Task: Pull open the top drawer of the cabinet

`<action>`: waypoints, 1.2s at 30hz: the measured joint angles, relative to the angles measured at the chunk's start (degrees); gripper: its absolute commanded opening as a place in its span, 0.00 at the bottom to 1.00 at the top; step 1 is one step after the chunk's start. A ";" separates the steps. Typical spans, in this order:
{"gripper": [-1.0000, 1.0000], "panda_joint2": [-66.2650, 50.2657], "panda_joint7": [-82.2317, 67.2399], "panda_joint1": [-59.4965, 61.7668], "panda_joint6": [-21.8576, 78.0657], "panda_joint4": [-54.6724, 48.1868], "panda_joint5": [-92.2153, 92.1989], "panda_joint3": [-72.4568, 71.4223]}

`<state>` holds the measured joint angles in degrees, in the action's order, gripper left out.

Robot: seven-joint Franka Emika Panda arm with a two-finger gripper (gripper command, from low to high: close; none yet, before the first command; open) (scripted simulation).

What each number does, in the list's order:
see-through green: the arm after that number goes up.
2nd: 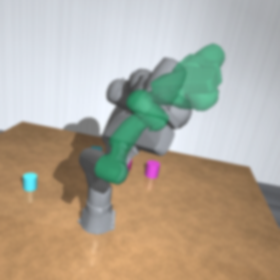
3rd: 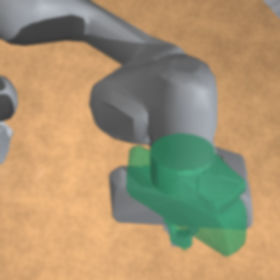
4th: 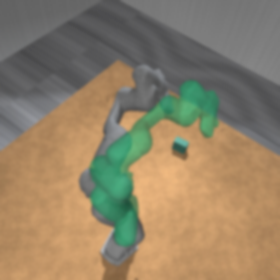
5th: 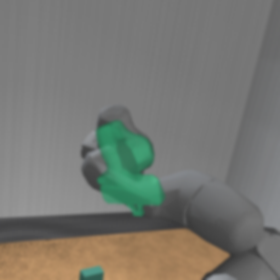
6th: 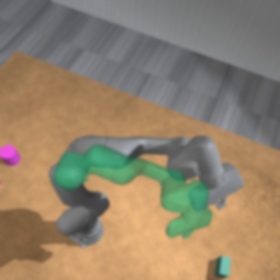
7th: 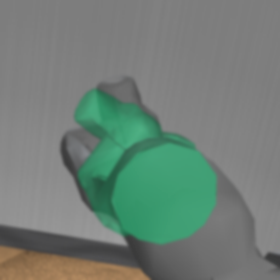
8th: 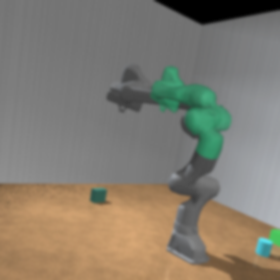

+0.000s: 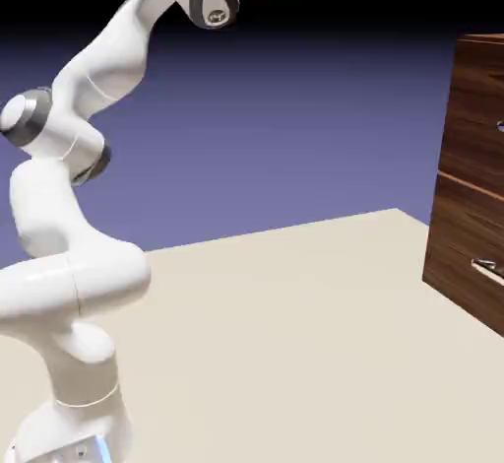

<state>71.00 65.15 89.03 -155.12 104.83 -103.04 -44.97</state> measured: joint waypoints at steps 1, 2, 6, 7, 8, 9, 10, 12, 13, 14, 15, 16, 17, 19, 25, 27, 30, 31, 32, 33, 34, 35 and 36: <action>0.50 0.89 0.53 2.08 0.44 -1.30 -2.38 -1.04; 0.50 1.77 1.05 4.15 0.87 -2.60 -4.77 -2.08; 0.50 5.32 3.15 12.46 2.62 -7.80 -14.31 -6.25; 0.50 6.21 3.68 14.54 3.06 -9.10 -16.69 -7.29; 0.50 7.10 4.20 16.61 3.50 -10.40 -19.08 -8.33; 0.50 7.99 4.73 18.69 3.93 -11.70 -21.46 -9.37; 0.50 8.87 5.25 20.76 4.37 -13.00 -23.85 -10.41; 0.50 10.65 6.30 24.92 5.25 -15.60 -28.62 -12.49; 0.50 11.54 6.83 26.99 5.68 -16.90 -31.00 -13.53; 0.50 12.42 7.35 29.07 6.12 -18.20 -33.39 -14.57; 0.50 13.31 7.88 31.15 6.56 -19.50 -35.77 -15.61; 0.50 14.20 8.40 33.22 6.99 -20.80 -38.16 -16.65; 0.50 15.09 8.93 35.30 7.43 -22.10 -40.54 -17.69; 0.50 16.86 9.98 39.45 8.31 -24.70 -45.31 -19.78; 0.50 21.41 12.67 50.10 10.55 -31.37 -57.55 -25.11; 0.50 21.27 13.37 51.30 9.71 -33.44 -57.30 -24.88; 0.50 20.84 15.46 54.88 7.17 -39.67 -56.57 -24.18; 0.50 20.69 16.16 56.07 6.33 -41.75 -56.33 -23.94; 0.50 20.55 16.86 57.26 5.49 -43.82 -56.08 -23.71; 0.50 20.40 17.55 58.46 4.64 -45.90 -55.84 -23.48; 0.50 20.26 18.25 59.65 3.80 -47.98 -55.60 -23.24; 0.50 20.11 18.95 60.85 2.95 -50.05 -55.35 -23.01; 0.50 19.97 19.65 62.04 2.11 -52.13 -55.11 -22.77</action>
<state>90.97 84.80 151.07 -153.01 52.70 -158.15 -67.75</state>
